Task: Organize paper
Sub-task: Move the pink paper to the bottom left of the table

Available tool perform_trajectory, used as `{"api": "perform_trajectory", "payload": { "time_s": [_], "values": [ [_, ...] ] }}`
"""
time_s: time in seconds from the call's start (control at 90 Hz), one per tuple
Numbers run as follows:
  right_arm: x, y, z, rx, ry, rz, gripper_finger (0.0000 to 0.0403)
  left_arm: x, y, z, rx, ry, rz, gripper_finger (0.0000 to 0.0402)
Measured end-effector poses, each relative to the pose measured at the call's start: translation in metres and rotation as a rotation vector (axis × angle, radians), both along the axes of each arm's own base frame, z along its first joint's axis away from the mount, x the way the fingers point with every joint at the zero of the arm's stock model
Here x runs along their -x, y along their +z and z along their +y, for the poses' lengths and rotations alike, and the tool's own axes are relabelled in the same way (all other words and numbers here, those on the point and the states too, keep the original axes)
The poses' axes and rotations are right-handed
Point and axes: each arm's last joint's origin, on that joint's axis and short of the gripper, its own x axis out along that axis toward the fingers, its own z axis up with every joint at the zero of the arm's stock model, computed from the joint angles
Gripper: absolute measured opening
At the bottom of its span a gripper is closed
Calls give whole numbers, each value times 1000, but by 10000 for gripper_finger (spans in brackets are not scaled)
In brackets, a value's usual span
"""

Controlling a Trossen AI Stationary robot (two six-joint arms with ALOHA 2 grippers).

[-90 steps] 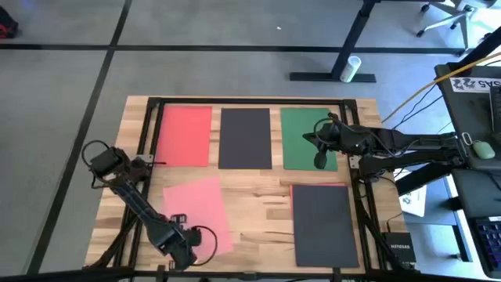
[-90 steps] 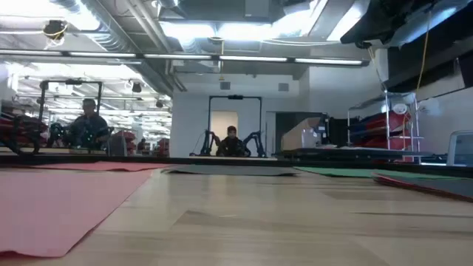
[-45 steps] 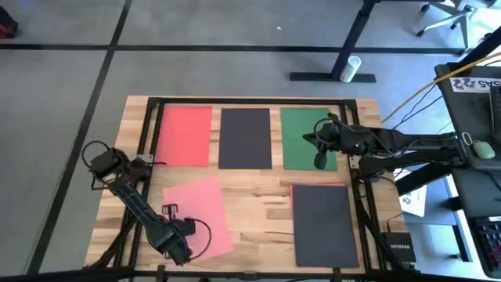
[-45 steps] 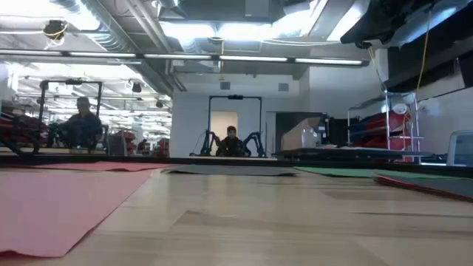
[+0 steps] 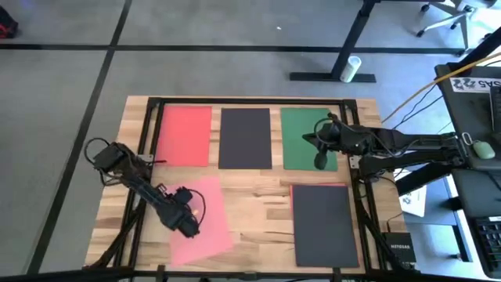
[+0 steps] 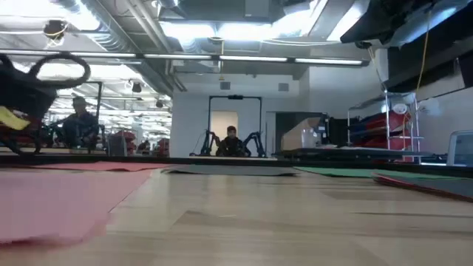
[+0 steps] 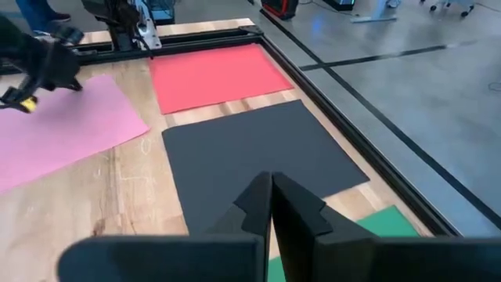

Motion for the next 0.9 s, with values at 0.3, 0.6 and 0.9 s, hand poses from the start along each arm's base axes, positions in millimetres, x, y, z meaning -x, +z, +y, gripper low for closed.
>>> {"api": "perform_trajectory", "payload": {
  "time_s": [0.3,0.6,0.9],
  "values": [
    [0,0,0,-1,1,0,0,-4,-1,19,-113,-111,46,0],
    [0,0,0,-1,1,1,0,-17,19,8,-100,-120,-43,0],
    [0,0,0,-1,1,1,0,-51,71,-31,47,-306,-483,0]
  ]
}}
